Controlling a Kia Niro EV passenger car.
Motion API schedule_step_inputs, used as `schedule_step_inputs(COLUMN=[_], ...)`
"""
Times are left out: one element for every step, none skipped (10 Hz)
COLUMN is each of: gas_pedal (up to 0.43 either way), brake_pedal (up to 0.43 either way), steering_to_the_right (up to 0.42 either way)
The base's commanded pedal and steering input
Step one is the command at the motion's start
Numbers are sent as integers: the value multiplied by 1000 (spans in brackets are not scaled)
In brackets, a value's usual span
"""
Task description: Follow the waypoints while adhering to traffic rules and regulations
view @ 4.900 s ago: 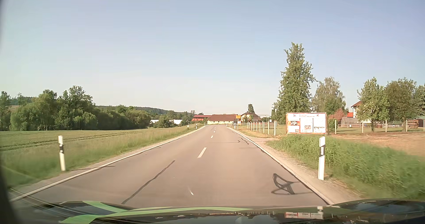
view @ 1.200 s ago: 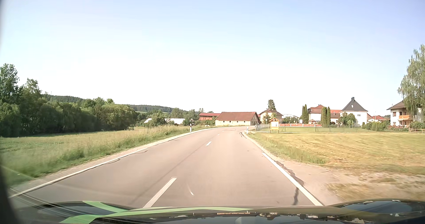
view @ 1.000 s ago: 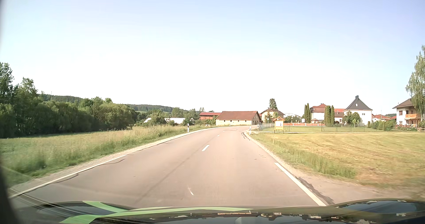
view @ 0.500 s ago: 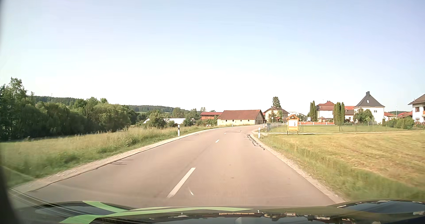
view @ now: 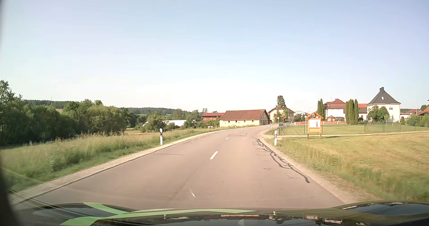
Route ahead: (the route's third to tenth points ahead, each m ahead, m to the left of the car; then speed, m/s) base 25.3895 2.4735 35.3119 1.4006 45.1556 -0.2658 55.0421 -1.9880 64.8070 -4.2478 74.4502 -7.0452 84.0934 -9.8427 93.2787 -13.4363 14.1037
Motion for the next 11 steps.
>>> schedule_step_inputs(gas_pedal=[0, 0, 0, 0, 0, 0, 0, 0, 0, 0, 0], brake_pedal=[0, 0, 0, 0, 0, 0, 0, 0, 0, 0, 0], steering_to_the_right=[1, 3, 5, 6, 6, 7, 9, 11, 16, 17, 17])
